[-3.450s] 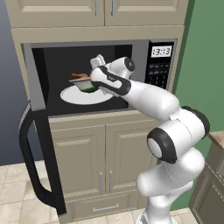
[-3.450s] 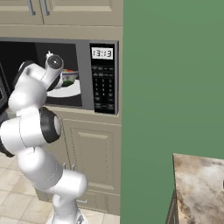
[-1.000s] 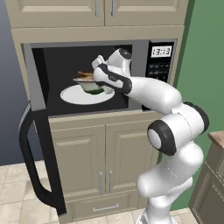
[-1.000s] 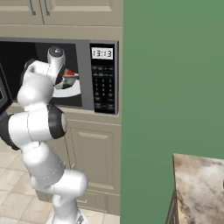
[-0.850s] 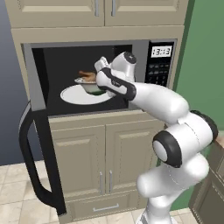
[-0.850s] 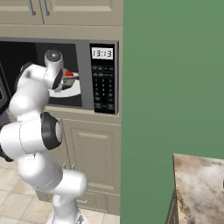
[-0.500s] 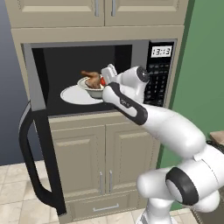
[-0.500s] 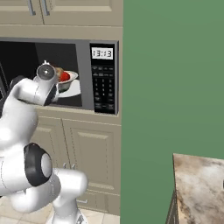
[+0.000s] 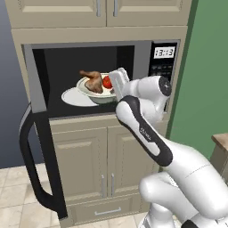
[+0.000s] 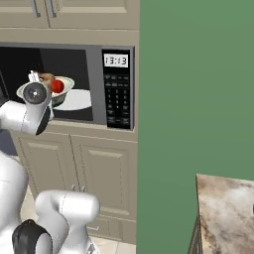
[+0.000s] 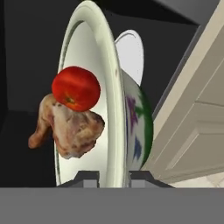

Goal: The microwave is finished heating the chicken drumstick and tomato. Take the bowl containing the food and place it on the dining counter.

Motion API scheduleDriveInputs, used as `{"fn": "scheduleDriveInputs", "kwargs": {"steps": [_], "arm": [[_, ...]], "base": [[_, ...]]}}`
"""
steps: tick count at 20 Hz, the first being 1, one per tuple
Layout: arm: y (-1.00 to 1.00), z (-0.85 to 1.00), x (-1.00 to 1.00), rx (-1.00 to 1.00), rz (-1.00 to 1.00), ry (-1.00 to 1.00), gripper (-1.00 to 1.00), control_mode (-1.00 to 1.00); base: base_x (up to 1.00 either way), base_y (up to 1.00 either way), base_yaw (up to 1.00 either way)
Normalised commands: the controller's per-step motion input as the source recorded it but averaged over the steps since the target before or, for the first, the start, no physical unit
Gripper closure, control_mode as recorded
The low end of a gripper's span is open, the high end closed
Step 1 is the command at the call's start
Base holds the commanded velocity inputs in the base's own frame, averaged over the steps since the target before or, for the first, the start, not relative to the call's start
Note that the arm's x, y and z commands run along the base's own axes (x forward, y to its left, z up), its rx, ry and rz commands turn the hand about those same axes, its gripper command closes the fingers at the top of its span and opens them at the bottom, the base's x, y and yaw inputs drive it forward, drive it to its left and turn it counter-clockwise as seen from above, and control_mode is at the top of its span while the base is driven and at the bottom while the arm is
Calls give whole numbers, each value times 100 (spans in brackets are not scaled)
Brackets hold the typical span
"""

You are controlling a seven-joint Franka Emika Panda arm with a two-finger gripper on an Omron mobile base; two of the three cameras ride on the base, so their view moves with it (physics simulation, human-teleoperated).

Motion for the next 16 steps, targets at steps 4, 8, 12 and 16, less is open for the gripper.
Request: {"fn": "scheduleDriveInputs", "kwargs": {"steps": [4, 8, 12, 16], "arm": [[-13, 42, -100, 0, 17, 12, 100, -100], [-21, 13, -100, -5, 14, 15, 100, -100], [-37, 0, -92, -6, 5, 2, 100, -100], [-3, 0, -4, 0, 0, 0, 100, -100]], "base": [[0, 0, 0], [0, 0, 0], [0, 0, 0], [0, 0, 0]]}}
